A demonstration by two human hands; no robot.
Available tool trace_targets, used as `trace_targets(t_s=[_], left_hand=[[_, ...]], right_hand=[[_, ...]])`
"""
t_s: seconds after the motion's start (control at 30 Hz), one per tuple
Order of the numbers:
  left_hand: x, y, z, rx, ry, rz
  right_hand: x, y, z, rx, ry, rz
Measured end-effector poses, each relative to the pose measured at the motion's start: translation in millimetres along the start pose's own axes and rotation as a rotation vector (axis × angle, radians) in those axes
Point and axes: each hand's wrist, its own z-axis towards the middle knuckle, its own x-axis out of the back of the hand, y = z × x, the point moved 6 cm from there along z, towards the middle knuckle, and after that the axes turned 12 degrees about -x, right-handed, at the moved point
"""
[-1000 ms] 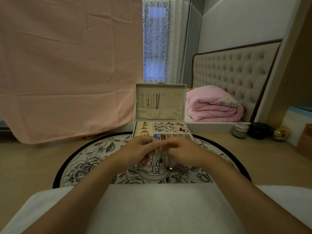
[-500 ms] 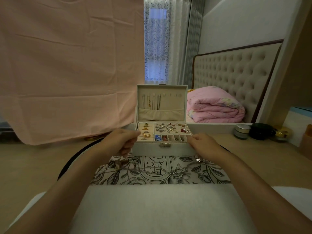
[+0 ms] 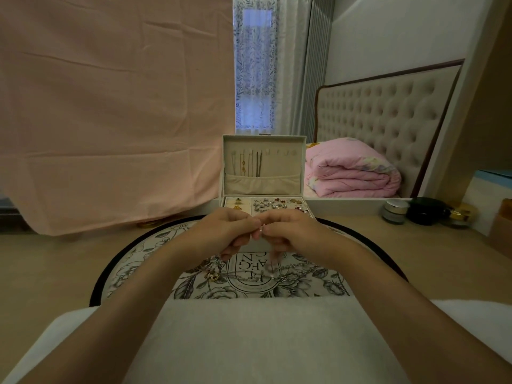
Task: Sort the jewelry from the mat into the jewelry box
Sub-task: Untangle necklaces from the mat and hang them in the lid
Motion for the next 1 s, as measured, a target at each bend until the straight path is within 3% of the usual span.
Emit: trace_targets(t_s=[0.27,0.43,0.67,0.77,0.87,1.0], left_hand=[[22.4,-27.9,-9.5,0.118,0.022,0.084],[10.7,-38.2,-9.5,0.125,-0.088,0.062],[5.7,-32.8,-20.0,0.240,-0.325,0.367],[19.8,-29.4,-23.9,0.203,-0.222,0.399],[35.8,-35.1,-26.7,0.132,-0.120,0.607],[35.7,-53.9,-39.6,0.150,-0.177,0.800]], right_hand=[[61.9,18.8,-6.9,-0.112,0.553,-0.395],[44.3,37.5,-3.5,-0.283,0.320,-0.687],[9.3,40.6,1.1,-0.339,0.034,-0.826],[-3.0,40.7,7.4,-0.300,0.036,-0.860],[-13.2,30.1,15.0,-0.161,0.172,-0.879],[-40.5,25.0,29.3,0.008,0.211,-0.843]])
